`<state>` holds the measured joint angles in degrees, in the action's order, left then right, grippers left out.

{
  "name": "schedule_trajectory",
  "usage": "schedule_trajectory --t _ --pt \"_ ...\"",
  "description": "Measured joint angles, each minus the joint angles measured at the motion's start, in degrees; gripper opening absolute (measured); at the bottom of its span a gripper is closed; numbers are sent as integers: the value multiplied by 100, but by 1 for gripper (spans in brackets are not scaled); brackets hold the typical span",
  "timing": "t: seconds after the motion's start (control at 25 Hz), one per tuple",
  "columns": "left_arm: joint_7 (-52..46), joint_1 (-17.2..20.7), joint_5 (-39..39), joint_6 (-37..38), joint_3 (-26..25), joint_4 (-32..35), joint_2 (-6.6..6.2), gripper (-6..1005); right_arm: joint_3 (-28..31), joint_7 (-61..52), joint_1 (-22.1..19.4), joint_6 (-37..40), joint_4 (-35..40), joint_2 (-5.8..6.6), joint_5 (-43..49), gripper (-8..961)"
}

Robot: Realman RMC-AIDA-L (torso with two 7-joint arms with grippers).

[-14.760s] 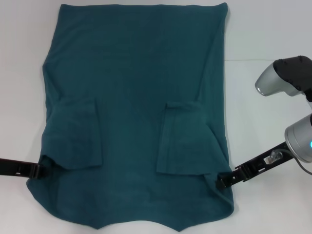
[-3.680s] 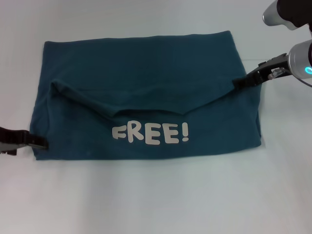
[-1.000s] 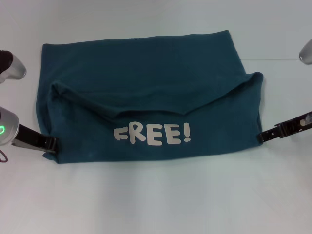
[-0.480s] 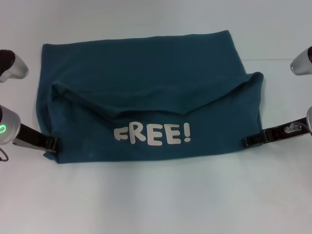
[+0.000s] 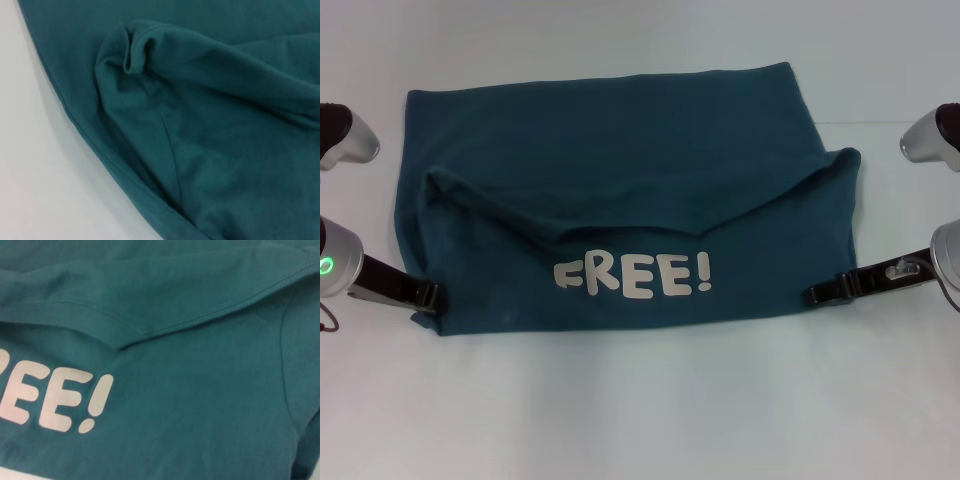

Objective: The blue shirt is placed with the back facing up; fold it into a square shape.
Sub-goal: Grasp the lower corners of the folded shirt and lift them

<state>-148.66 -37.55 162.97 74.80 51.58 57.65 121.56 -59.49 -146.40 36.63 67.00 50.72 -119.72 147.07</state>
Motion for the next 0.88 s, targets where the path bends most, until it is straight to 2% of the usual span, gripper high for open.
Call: schedule_trajectory --t 0.36,0.56,0.8,0.88 --pt "38 0 -21 -24 -17 -128 -15 52 176 139 -48 -63 54 10 -170 577" --pt "80 22 -126 -9 -32 -107 -21 52 185 274 -34 -21 54 12 -171 324" --pt "194 55 -196 30 -49 -62 -25 52 223 467 -33 284 154 52 -166 96" --pt "203 55 -201 42 -53 -61 -26 52 229 507 -49 429 253 74 -152 84"
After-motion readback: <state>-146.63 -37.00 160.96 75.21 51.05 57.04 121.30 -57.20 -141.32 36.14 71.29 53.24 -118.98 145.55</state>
